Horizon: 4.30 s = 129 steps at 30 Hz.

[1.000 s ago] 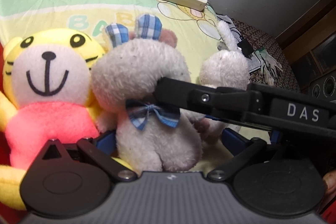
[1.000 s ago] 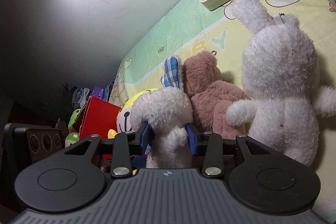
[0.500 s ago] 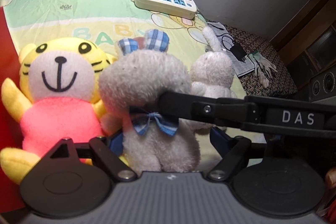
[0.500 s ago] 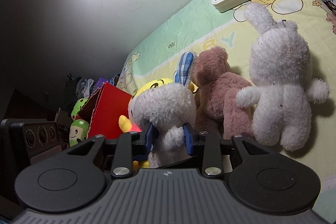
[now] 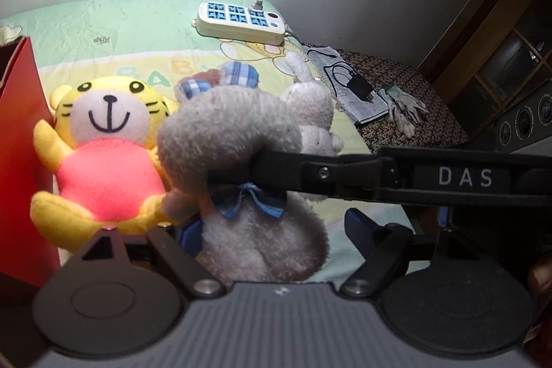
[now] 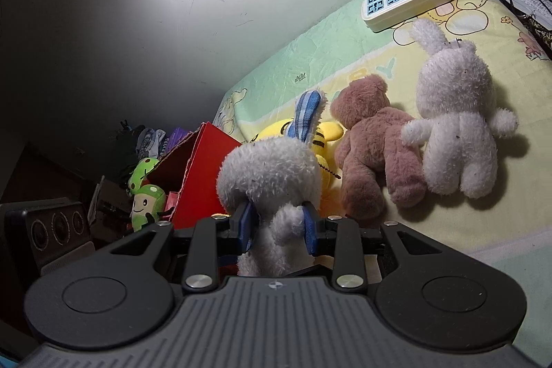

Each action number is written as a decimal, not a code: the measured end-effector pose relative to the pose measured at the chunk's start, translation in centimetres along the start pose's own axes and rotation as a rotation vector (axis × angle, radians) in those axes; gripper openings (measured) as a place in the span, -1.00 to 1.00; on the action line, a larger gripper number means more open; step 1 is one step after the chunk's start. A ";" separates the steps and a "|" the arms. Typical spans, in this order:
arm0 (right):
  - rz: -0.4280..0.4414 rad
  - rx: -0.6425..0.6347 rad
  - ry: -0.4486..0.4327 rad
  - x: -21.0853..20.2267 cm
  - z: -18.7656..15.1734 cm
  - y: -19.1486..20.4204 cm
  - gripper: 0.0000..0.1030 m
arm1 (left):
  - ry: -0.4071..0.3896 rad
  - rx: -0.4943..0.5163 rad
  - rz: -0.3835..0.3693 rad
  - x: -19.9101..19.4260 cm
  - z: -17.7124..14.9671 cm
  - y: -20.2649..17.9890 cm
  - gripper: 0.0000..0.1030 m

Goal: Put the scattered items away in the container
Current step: 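Lift the white bunny with the right gripper and carry it to the red box, then lower the white bunny into the red box and open the right gripper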

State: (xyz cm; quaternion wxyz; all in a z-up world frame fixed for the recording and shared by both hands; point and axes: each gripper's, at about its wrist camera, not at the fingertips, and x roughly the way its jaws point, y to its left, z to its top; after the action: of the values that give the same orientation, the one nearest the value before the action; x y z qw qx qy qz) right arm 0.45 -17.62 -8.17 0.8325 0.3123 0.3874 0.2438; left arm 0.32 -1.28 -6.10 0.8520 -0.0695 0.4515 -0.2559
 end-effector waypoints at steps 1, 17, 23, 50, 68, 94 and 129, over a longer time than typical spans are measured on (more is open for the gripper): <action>0.000 -0.009 -0.007 -0.3 -0.2 0.3 -0.36 | -0.004 0.003 -0.002 -0.4 -0.2 -0.1 0.60; 0.071 -0.105 -0.063 1.1 -2.3 9.2 -0.36 | -0.143 0.008 -0.013 -10.0 -1.4 3.2 0.60; 0.101 -0.152 -0.069 3.7 -2.9 13.2 -0.36 | -0.194 -0.014 0.010 -13.7 -1.7 6.4 0.60; 0.101 -0.190 -0.042 15.6 -3.4 21.0 -0.35 | -0.246 -0.028 0.102 -17.7 -1.4 20.0 0.61; 0.037 -0.073 0.114 23.0 -2.2 19.7 -0.35 | -0.137 -0.101 0.181 -14.2 -0.4 26.7 0.61; -0.038 -0.067 0.314 26.5 -1.8 18.9 -0.04 | -0.090 -0.056 0.318 -12.8 -1.1 28.3 0.72; -0.041 0.036 0.257 26.1 -2.7 17.3 -0.33 | -0.044 -0.052 0.351 -11.9 -1.2 28.2 0.89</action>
State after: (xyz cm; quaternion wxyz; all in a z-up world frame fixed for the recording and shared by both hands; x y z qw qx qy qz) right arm 10.63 12.03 -10.12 0.7751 0.2855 0.5014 0.2576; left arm 4.38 29.03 -7.88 0.8911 -0.0169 0.4444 -0.0898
